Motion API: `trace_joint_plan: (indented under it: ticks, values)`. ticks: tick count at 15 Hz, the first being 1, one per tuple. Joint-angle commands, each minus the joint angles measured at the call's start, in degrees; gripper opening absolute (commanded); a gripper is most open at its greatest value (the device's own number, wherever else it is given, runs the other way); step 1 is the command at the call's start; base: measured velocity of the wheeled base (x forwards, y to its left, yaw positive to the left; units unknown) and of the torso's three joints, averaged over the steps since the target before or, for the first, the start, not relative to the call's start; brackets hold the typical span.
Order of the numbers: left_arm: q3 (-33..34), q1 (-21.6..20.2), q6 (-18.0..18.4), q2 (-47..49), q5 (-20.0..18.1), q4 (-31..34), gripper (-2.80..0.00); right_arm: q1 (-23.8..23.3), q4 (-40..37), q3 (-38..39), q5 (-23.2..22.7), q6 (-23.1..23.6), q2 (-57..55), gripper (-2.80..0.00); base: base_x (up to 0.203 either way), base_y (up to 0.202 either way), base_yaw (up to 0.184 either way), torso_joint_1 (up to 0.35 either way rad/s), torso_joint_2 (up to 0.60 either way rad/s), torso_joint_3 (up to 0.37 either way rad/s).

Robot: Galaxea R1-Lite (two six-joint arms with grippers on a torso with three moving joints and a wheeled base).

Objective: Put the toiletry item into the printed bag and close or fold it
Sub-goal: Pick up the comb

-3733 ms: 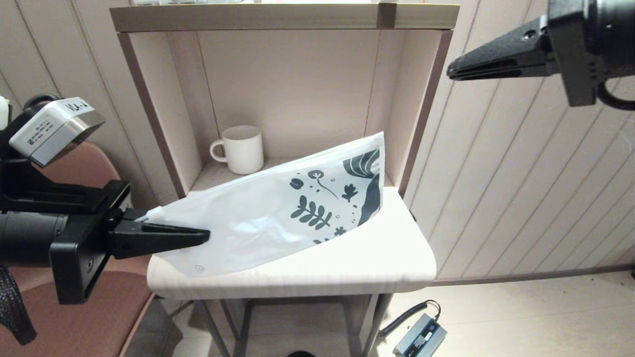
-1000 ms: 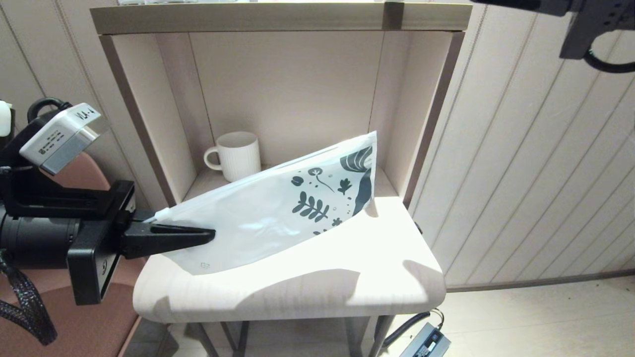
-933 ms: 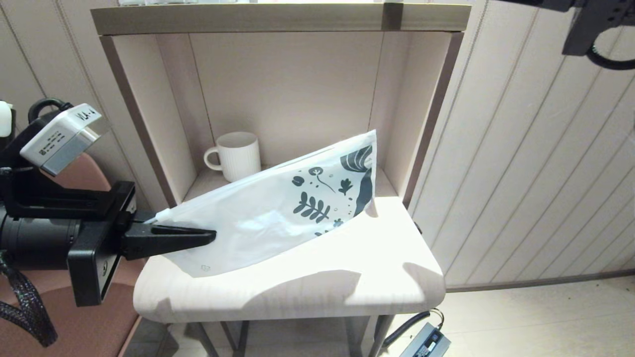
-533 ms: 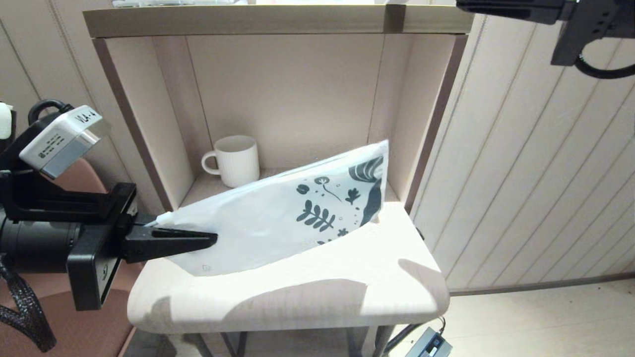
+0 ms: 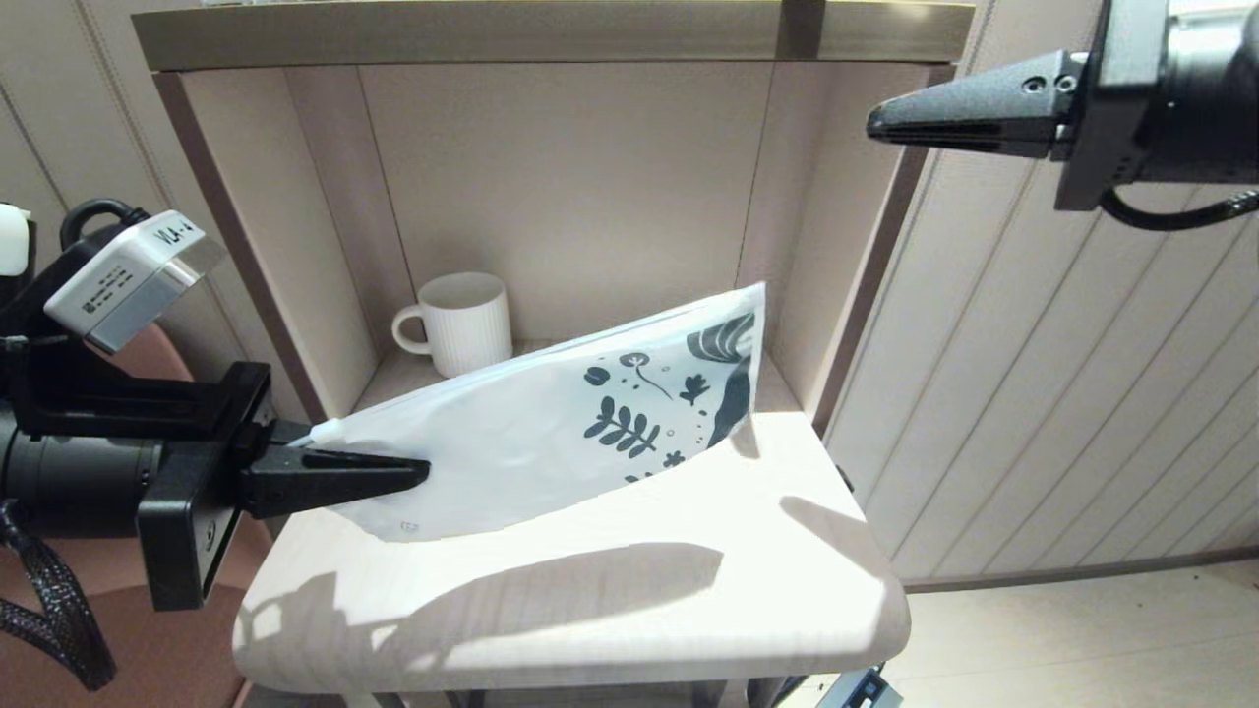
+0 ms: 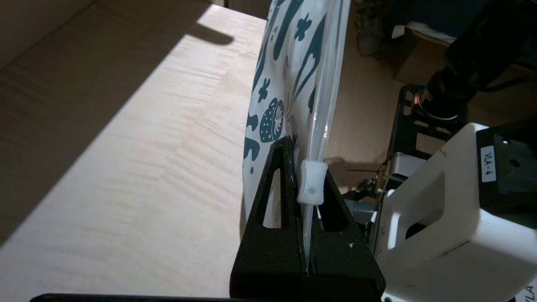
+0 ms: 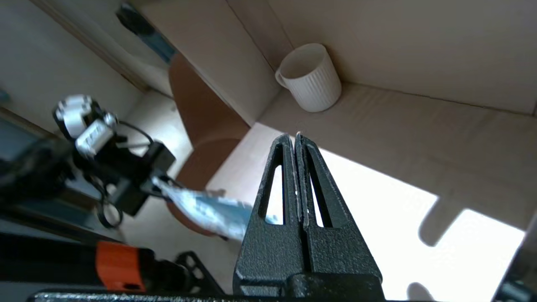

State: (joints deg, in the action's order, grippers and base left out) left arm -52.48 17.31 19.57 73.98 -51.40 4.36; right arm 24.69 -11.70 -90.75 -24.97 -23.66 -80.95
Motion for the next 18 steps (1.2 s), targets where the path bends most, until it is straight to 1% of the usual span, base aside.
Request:
trace_joint_plan:
  ticks: [1,4,8,10,18]
  values:
    - [0.1,0.1,0.1,0.1,-0.3,0.0,-2.80,0.8,-0.2,0.7,-0.2,1.3,2.1,-2.80,0.000,0.000,0.000,0.000,0.00,0.000]
    - [0.0,0.1,-0.1,0.3,-0.4,0.0,-2.80,0.8,-4.8,0.1,-0.1,1.5,3.4,-2.80,0.000,0.000,0.000,0.000,0.00,0.000]
    - [-0.1,0.1,0.0,0.5,-0.4,0.0,-2.80,1.1,-4.9,0.0,-0.7,1.8,4.5,-2.80,0.000,0.000,0.000,0.000,0.00,0.000]
    - [-0.1,0.1,0.0,0.5,-0.4,0.0,-2.80,2.1,-5.0,0.1,-0.8,1.8,4.6,-2.80,0.000,0.000,0.000,0.000,0.00,0.000]
    - [-0.1,0.6,-0.1,0.6,-0.4,0.0,-2.80,2.4,-5.3,1.1,-1.0,1.8,5.7,-2.80,0.000,0.000,0.000,0.000,0.00,0.000]
